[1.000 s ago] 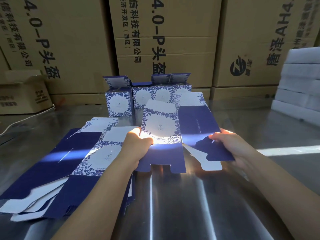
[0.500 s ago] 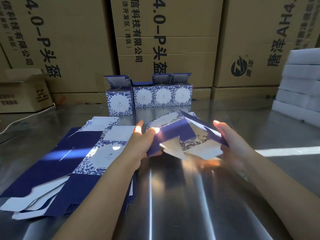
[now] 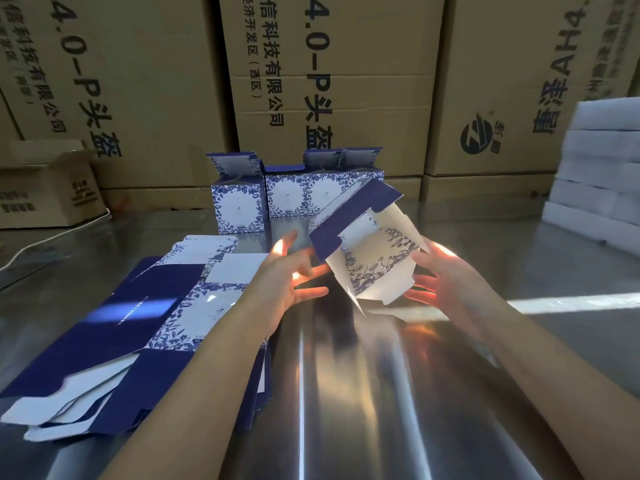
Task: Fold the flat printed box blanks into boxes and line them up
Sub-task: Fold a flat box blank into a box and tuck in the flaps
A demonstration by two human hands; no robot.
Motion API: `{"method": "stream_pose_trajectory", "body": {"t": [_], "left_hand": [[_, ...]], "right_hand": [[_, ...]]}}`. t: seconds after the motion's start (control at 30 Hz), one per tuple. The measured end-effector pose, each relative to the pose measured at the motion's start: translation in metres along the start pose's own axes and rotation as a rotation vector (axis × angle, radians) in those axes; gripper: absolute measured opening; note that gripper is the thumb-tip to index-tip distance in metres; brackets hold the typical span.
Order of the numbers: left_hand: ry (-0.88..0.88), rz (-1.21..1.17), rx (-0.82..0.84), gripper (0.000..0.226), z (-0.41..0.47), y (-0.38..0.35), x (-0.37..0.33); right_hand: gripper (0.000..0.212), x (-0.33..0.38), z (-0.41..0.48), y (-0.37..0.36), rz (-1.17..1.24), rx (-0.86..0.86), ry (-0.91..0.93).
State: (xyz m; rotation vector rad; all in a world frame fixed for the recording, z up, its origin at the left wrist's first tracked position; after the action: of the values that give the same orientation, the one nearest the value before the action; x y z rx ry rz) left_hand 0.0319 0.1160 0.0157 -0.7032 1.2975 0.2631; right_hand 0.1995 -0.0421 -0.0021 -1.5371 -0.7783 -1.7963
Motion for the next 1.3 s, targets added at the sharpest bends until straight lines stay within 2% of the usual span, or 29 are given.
{"method": "stream_pose_trajectory", "body": {"t": [0.13,0.2,0.33,0.53,0.63,0.77,0.9,0.97,1.07,1.2,1.23,1.3], "left_hand": [[-0.071,0.227,-0.006,0.080,0.000,-0.003,0.006],[-0.134,0.347,-0.018,0.082,0.000,-0.005,0.009],[-0.234,0.506,-0.025,0.072,0.000,-0.010,0.014],[-0.295,0.392,-0.064,0.058,0.004,-0.010,0.020],[-0.327,0.413,-0.069,0.067,0.003,-0.009,0.021],[-0.404,0.670,-0.083,0.078,0.002,0.004,0.017],[-0.404,0.826,-0.042,0.069,0.004,0.004,0.015],[-0.377,0.792,-0.039,0.063,0.007,0.005,0.014],[-0.382,0.689,-0.125,0.054,0.011,0.011,0.010],[-0.350,0.454,-0.197,0.047,0.010,0.016,0.007],[-0.351,0.390,-0.205,0.050,0.009,0.016,0.005],[-0.328,0.191,-0.203,0.069,0.010,0.016,0.002]], "right_hand": [[0.022,0.005,-0.005,0.002,-0.204,-0.256,0.159],[0.014,0.007,-0.008,0.001,-0.266,-0.338,0.232],[0.019,0.008,-0.011,-0.009,-0.425,-0.325,0.306],[0.024,0.010,-0.015,-0.018,-0.498,-0.288,0.377],[0.036,0.007,-0.014,-0.019,-0.530,-0.259,0.352],[0.057,0.000,-0.010,-0.011,-0.608,-0.260,0.279],[0.059,-0.003,-0.004,-0.004,-0.631,-0.273,0.199],[0.057,-0.004,-0.001,0.002,-0.576,-0.322,0.151],[0.052,-0.003,0.000,0.012,-0.434,-0.397,0.084],[0.045,-0.004,-0.001,0.014,-0.200,-0.403,-0.003],[0.042,-0.004,-0.001,0.013,-0.129,-0.395,-0.019],[0.035,-0.001,-0.003,0.010,0.075,-0.363,-0.035]]}}
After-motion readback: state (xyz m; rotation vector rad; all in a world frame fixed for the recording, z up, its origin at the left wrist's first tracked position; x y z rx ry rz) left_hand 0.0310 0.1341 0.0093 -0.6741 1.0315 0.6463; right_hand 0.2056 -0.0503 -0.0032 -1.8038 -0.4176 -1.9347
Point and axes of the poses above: each hand's wrist, its own z-axis towards the middle knuckle, its own y-axis out of the back of the hand, x = y × z, the point moved 4 cm from there along z, towards the middle knuckle, and after that the axes turned 6 degrees about -z, right-handed, at the moved point
